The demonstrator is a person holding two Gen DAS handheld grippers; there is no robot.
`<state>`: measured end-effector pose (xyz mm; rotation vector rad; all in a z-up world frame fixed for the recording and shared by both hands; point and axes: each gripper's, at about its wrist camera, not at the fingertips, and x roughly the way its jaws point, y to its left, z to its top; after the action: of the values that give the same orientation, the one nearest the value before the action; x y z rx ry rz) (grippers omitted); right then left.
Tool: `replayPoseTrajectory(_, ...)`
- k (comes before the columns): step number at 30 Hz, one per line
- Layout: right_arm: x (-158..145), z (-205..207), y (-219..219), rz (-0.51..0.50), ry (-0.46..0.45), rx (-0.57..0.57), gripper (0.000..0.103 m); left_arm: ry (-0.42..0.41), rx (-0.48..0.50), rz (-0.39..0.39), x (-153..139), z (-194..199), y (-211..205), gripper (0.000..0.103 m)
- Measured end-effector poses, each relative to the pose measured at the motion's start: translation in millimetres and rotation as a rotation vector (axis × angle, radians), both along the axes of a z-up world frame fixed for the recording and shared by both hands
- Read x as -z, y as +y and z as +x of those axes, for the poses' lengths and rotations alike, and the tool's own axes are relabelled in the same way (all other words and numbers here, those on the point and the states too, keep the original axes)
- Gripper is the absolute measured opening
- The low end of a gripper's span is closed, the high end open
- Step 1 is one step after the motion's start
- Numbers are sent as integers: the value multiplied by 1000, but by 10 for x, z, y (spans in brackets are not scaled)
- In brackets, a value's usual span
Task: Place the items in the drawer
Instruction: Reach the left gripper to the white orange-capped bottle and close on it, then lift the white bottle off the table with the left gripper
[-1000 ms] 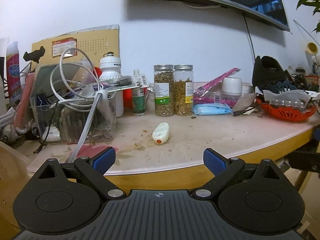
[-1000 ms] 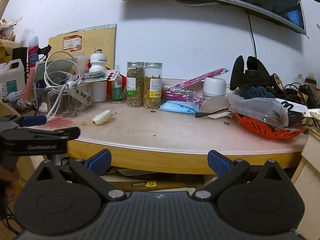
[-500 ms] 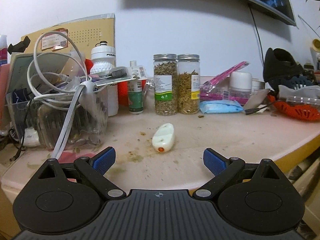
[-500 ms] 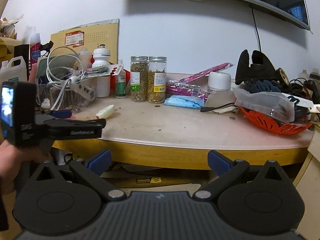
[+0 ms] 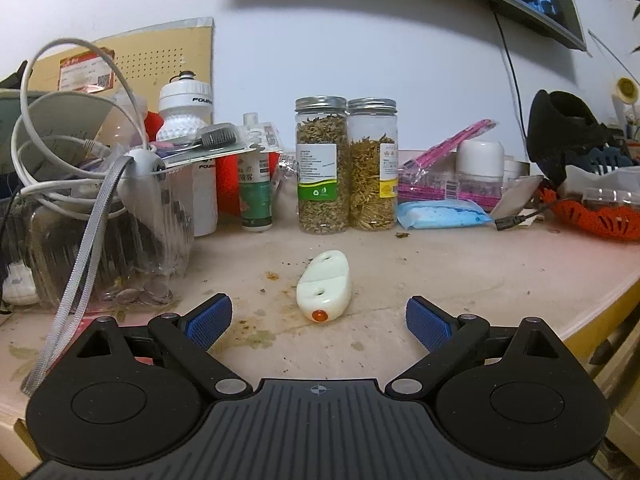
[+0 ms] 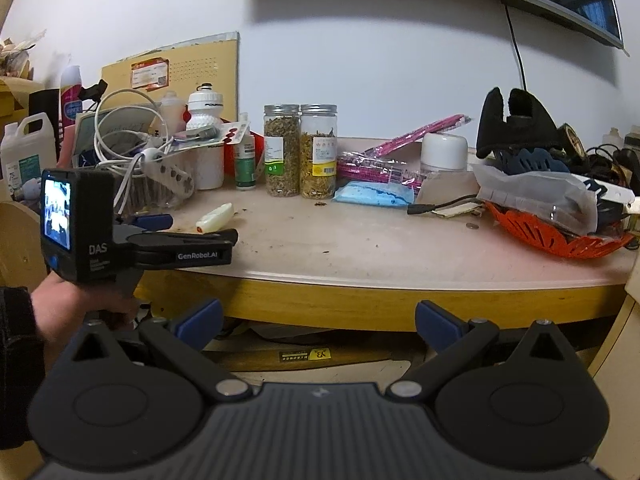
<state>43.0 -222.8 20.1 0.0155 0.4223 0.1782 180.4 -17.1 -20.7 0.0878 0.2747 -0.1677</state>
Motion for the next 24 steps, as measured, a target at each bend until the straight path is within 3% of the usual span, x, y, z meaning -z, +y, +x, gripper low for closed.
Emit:
replayPoseTrajectory(4,17,0,18,2,4,-9,103,2,0,-23,16,37,30,94)
replayPoseTrajectory(9,35,10,22,12,19,-15,103,-1,-13,-37,19,64,45,83)
replayPoseTrajectory(12,44,16,20,16,26,-15,103,-2,-17,-39,11,77,57,70)
replayPoseTrajectory(14,48,17,21,17,29,-16,103,-1,-14,-38,-1,85,61,48)
replayPoseTrajectory(17,52,17,22,19,32,-18,103,5,-3,-27,-22,95,38,29)
replayPoseTrajectory(24,63,18,27,16,37,-23,103,9,-2,-21,-30,111,30,29)
